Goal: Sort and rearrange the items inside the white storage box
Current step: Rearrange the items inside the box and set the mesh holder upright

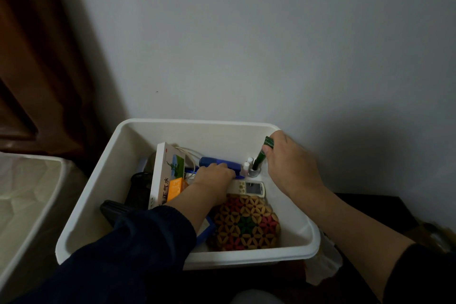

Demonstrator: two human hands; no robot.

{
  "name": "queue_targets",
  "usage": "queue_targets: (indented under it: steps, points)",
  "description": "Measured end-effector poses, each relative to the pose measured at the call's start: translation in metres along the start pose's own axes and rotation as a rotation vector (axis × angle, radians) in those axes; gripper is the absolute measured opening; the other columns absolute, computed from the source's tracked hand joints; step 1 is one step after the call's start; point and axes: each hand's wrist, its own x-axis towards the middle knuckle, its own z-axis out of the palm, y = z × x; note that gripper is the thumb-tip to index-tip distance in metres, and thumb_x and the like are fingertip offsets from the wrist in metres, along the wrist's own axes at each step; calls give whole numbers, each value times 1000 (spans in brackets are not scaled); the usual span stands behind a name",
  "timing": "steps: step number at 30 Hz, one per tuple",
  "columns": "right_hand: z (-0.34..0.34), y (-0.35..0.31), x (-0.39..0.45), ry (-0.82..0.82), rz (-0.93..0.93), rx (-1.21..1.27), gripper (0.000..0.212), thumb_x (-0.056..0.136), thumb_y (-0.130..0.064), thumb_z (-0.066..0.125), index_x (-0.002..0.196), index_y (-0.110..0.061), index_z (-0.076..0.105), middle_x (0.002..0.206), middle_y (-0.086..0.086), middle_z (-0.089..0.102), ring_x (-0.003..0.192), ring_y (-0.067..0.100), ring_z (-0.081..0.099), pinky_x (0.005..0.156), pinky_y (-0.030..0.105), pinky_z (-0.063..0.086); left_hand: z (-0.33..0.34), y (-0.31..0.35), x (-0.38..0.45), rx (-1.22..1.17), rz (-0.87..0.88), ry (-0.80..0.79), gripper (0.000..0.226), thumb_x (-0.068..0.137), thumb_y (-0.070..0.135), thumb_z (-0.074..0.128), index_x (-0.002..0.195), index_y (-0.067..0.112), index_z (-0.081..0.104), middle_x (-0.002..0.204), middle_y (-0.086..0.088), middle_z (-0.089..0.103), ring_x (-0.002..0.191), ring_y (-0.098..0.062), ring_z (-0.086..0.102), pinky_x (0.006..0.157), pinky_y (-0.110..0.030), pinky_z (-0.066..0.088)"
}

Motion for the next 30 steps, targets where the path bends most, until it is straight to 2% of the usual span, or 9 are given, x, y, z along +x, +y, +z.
queue_targets:
  steps: [6,11,17,22,25,30]
  points:
    - [1,1,1,5,3,-2,17,108,-38,49,104,-22,47,80,-8,52,65,12,51,52,30,37,2,0,3,64,-37,-21,54,95,12,69,145,16,52,141,-13,50,132,-32,49,108,-47,43]
    - [0,1,-1,2,-12,3,17,108,-37,49,106,-20,49,84,-5,58,69,18,56,59,35,48,3,0,5,14,-32,-2,51,95,8,68,143,17,53,139,-12,49,129,-32,51,106,-47,45]
    - [-1,0,0,2,-16,16,18,108,-36,49,107,-19,50,84,-5,58,69,18,57,61,37,51,2,-2,4,-1,-38,-13,56,94,12,71,146,18,52,141,-11,46,131,-32,49,109,-48,44]
    - [0,1,-1,9,-19,27,18,108,-38,48,105,-20,48,83,-5,57,68,18,56,59,38,52,-3,-6,0,15,-34,192,58,89,18,69,145,20,49,141,-7,47,131,-29,47,110,-47,40]
    - [0,1,-1,13,-21,26,19,108,-37,47,105,-19,49,85,-4,58,70,19,58,62,41,55,-8,-15,4,121,-28,285,59,90,18,68,145,18,46,147,-6,46,135,-28,44,110,-45,40]
    - [0,1,-1,4,-27,19,18,108,-38,46,103,-20,47,83,-5,56,69,19,56,61,40,54,-1,-19,10,208,78,207,68,96,22,65,158,26,37,165,1,31,150,-27,32,118,-45,29]
